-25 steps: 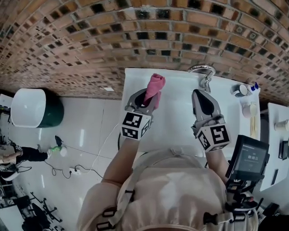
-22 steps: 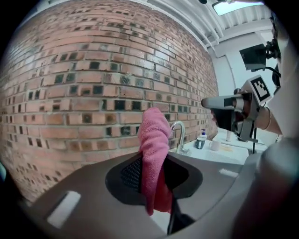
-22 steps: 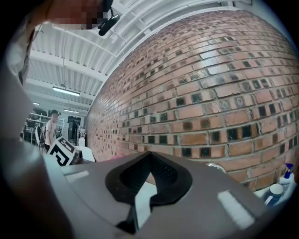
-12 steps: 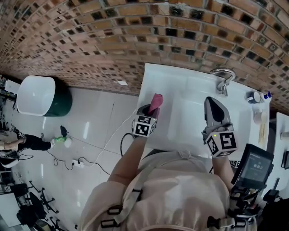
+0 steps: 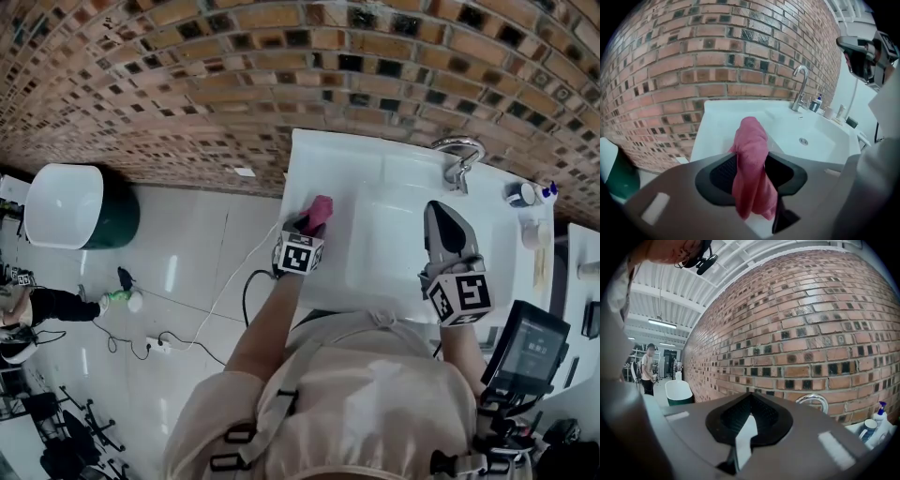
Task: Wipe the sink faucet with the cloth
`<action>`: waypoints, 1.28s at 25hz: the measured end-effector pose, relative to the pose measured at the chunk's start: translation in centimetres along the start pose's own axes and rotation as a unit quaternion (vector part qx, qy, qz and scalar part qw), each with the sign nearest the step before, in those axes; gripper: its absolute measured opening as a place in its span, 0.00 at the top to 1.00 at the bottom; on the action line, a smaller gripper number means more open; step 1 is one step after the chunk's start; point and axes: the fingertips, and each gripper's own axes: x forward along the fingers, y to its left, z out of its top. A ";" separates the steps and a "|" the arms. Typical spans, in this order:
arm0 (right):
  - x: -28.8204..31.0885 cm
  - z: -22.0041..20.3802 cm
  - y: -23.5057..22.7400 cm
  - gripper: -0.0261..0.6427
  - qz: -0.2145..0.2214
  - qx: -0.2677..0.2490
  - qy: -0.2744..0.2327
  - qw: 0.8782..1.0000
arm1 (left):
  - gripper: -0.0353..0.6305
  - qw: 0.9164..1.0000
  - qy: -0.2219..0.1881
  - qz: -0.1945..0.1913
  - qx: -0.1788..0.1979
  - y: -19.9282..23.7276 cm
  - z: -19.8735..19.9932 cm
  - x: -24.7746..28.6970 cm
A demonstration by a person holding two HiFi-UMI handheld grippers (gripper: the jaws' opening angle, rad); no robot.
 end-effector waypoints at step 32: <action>-0.2 2.5 -0.6 0.98 0.019 -0.048 -0.053 0.997 | 0.94 0.888 -0.427 -0.015 0.173 -10.4 27.0 -18.8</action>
